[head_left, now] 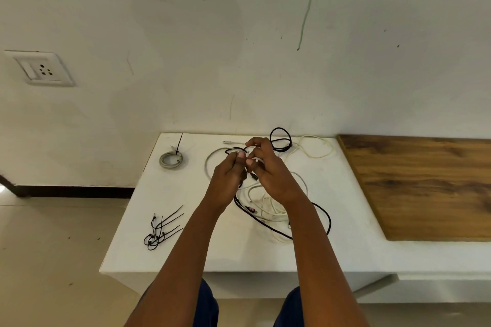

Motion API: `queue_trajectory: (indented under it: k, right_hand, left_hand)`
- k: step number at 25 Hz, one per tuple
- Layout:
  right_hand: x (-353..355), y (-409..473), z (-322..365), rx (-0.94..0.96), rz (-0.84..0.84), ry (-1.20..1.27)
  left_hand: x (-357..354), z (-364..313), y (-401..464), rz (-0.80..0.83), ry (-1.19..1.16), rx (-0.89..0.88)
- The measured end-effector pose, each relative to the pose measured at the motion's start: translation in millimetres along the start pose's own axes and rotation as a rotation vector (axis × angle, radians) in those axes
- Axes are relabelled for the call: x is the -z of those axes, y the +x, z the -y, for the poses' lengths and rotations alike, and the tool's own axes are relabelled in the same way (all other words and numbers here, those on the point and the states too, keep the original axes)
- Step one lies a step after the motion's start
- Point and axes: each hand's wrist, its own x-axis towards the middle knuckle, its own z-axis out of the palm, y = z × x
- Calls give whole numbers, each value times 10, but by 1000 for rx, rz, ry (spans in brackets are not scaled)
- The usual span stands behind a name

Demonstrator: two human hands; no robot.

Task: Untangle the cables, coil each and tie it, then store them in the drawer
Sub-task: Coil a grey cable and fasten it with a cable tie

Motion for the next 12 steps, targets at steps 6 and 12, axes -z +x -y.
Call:
queue_trajectory:
  k: [6,12]
  right_hand:
    - [113,-9,-68,41,-239,-51]
    - [55,38,-117,10,-269,141]
  left_hand:
    - [51,-49,-3,261,-128,251]
    - [62,-138,6,439,-776,381]
